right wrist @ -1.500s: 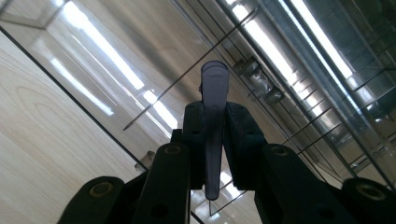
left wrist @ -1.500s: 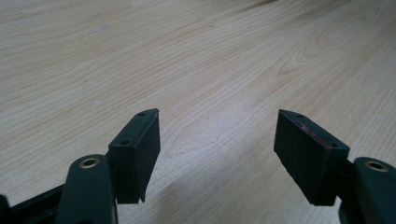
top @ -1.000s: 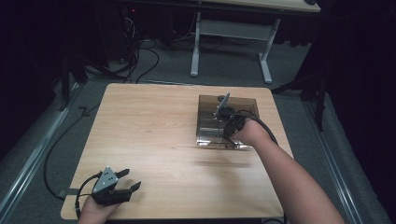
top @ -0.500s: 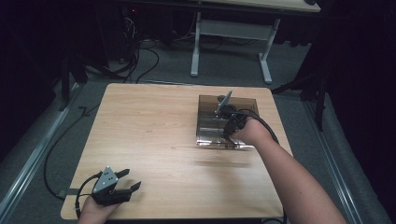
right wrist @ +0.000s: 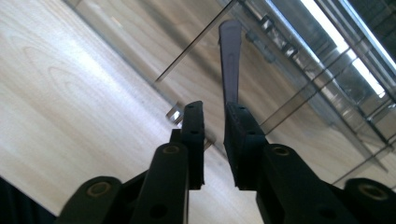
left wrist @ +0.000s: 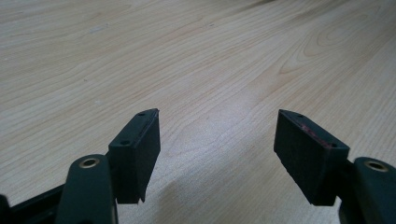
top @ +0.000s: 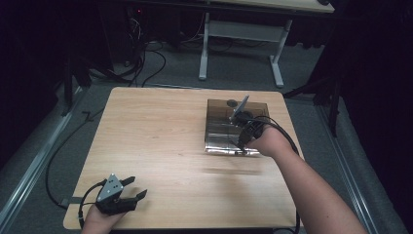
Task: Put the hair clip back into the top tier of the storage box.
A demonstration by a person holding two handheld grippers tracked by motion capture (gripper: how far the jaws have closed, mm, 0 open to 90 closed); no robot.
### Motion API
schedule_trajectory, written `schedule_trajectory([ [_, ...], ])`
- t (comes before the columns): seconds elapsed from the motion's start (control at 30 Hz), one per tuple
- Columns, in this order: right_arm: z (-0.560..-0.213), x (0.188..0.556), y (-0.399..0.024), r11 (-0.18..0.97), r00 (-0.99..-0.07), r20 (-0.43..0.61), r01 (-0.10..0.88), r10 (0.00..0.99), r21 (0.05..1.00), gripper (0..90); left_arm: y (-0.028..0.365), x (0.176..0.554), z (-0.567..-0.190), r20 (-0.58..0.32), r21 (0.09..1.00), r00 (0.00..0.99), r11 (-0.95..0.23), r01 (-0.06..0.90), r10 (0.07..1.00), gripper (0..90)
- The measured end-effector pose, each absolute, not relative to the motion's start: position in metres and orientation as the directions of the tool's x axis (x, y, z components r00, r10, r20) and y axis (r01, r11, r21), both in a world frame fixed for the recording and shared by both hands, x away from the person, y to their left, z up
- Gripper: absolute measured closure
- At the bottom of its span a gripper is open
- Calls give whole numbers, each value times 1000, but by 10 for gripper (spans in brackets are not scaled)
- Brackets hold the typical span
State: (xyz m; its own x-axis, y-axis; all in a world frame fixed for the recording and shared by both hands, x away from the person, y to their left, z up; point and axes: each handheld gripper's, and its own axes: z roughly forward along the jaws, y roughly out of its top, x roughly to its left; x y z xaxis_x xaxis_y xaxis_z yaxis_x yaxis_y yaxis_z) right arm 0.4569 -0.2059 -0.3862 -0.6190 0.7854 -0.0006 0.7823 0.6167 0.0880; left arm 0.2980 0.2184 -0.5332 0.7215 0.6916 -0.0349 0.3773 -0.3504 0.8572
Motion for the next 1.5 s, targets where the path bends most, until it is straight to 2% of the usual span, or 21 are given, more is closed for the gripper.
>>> schedule_trajectory([
  [0.5, -387, 425, -218, 612, -616, 14, 784, 788, 102, 832, 218, 298, -533, -36, 857, 718, -348, 380, 695, 320],
  [0.9, -415, 405, -226, 585, -598, 32, 793, 801, 168, 684, 218, 298, -533, -37, 858, 717, -345, 380, 696, 320],
  [1.1, -442, 386, -227, 567, -592, 45, 789, 805, 238, 639, 218, 298, -533, -37, 860, 715, -343, 379, 698, 320],
  [1.17, -448, 380, -229, 533, -573, 85, 800, 815, 274, 626, 218, 298, -533, -37, 859, 715, -343, 379, 698, 319],
  [1.37, -468, 361, -230, 521, -580, 45, 761, 814, 387, 615, 218, 298, -533, -34, 857, 714, -347, 381, 700, 319],
  [1.5, -482, 348, -235, 471, -566, 76, 747, 821, 470, 607, 218, 297, -533, -29, 863, 710, -341, 372, 703, 319],
])
